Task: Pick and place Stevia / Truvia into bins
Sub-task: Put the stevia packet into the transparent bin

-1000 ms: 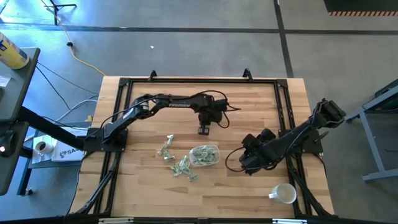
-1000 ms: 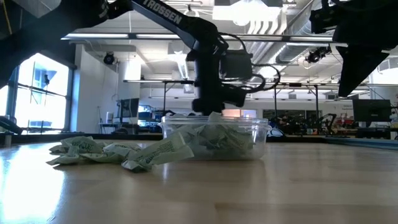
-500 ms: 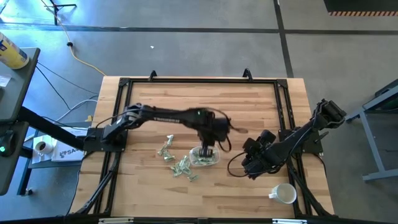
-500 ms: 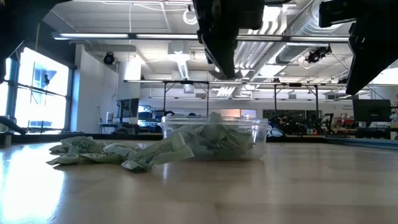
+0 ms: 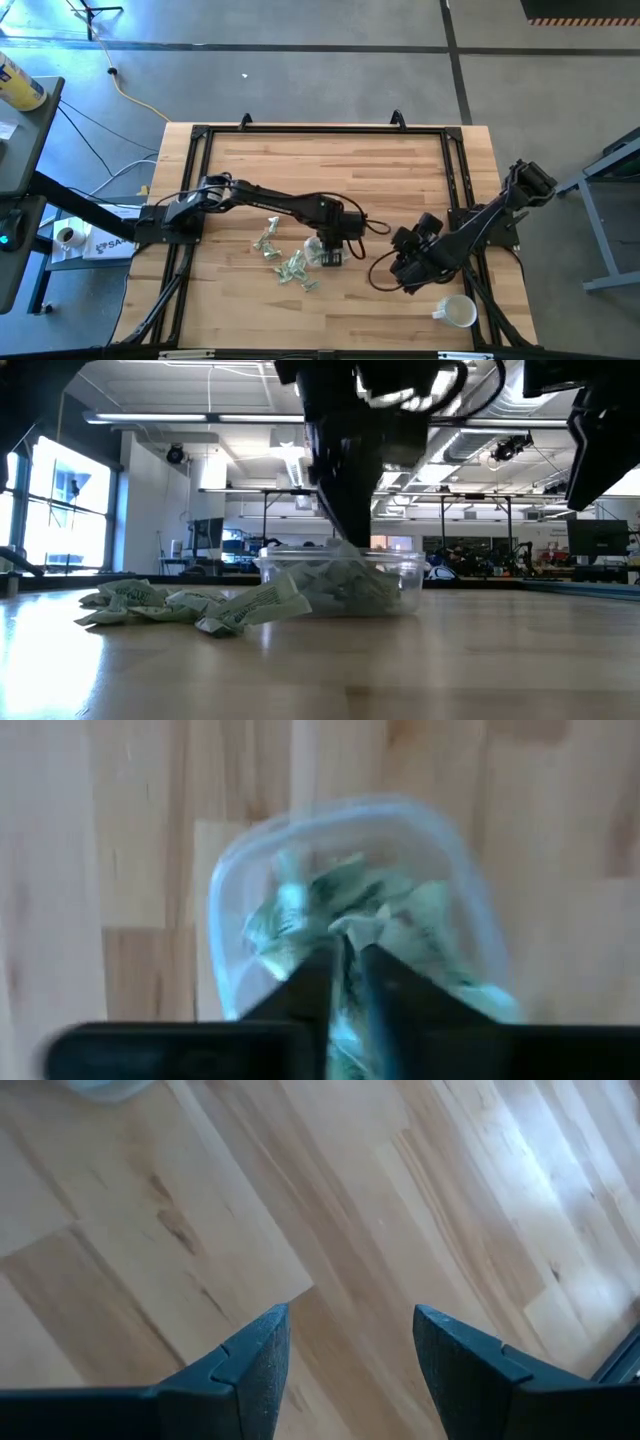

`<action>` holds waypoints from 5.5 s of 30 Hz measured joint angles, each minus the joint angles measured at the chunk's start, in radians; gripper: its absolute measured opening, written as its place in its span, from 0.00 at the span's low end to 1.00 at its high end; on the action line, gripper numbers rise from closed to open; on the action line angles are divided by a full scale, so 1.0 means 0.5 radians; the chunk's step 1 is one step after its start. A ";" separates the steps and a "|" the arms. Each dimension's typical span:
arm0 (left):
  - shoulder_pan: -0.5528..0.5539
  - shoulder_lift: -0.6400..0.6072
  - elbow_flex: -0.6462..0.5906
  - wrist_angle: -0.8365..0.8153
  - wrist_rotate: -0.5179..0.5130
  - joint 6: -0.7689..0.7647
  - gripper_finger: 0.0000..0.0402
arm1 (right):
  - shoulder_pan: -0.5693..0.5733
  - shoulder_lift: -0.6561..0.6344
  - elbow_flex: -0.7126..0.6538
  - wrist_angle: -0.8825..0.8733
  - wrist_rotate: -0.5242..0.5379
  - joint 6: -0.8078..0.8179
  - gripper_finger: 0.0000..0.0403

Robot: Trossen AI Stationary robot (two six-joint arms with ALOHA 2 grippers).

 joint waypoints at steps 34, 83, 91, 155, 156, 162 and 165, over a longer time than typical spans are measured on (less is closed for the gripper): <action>0.387 -0.957 -1.608 -0.044 -0.091 -1.630 0.51 | -0.204 0.000 0.000 0.121 0.076 -0.189 0.51; 0.395 -0.907 -1.710 0.549 0.031 -1.198 0.07 | -0.218 -0.054 0.076 0.152 0.171 -0.256 0.49; 0.171 -1.046 -1.292 0.576 0.128 -0.973 0.06 | 0.088 -0.153 0.017 0.117 -0.096 0.143 0.41; -0.030 -1.254 -2.143 0.423 0.039 -1.782 0.53 | -0.135 0.175 0.000 0.908 -0.408 -0.242 0.40; -0.018 -1.262 -2.172 0.471 0.056 -1.779 0.53 | -0.141 0.175 0.000 0.907 -0.407 -0.242 0.40; 0.062 -1.260 -2.205 0.479 0.072 -1.739 0.43 | -0.181 0.175 0.000 0.912 -0.403 -0.260 0.40; 0.127 -1.258 -2.207 0.440 0.081 -1.640 0.30 | -0.207 0.175 0.000 0.919 -0.402 -0.296 0.40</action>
